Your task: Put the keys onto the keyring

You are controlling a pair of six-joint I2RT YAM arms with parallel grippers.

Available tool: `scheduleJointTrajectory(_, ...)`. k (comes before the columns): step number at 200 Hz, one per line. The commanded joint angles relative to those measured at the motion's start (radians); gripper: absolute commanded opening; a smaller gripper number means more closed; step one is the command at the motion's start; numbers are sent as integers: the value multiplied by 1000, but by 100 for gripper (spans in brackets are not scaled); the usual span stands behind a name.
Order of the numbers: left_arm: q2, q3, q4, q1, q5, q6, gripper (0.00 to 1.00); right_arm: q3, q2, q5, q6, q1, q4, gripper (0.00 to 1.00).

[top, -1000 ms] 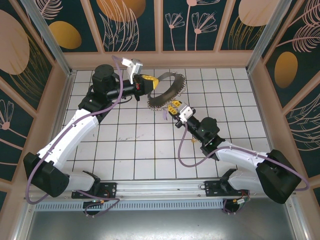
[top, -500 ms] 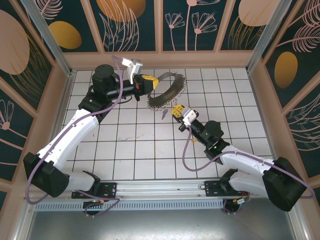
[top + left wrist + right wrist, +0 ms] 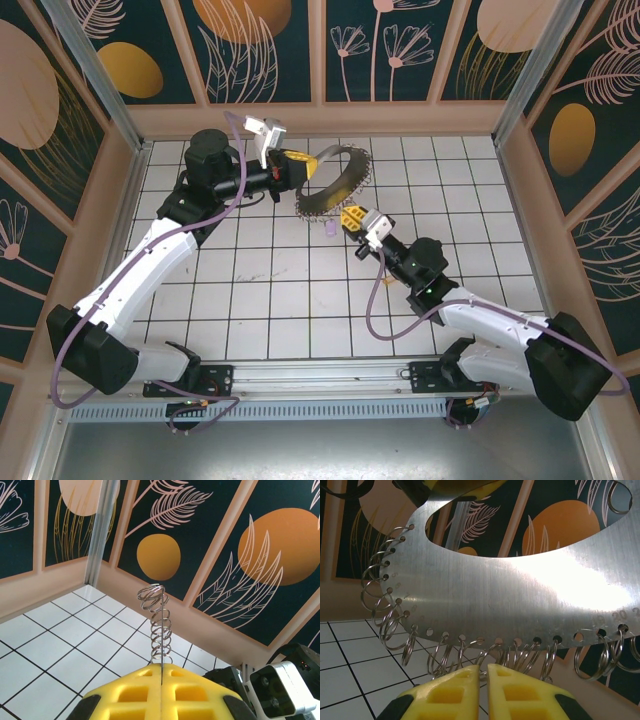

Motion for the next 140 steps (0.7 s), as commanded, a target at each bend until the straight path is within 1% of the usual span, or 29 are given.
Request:
scheduleJointTrajectory(1,-31,5,20,-5,1,-1,0,28,7,-22,10,-4,53,13)
scheduleJointTrajectory(22,-31,5,14,-6,-3,5,0,15,-9,-25,6,-4,45,14)
scheduleJointTrajectory(56,-20,27,-35,-5,-14,33,0,-3,-19,-1,-8,-4,-33,14)
scheduleJointTrajectory(82,5,72,-112,-8,-9,64,0,-41,-18,31,5,-4,-6,16)
scheduleJointTrajectory(140,22,102,-156,-10,-10,91,0,-30,-9,0,5,-4,30,18)
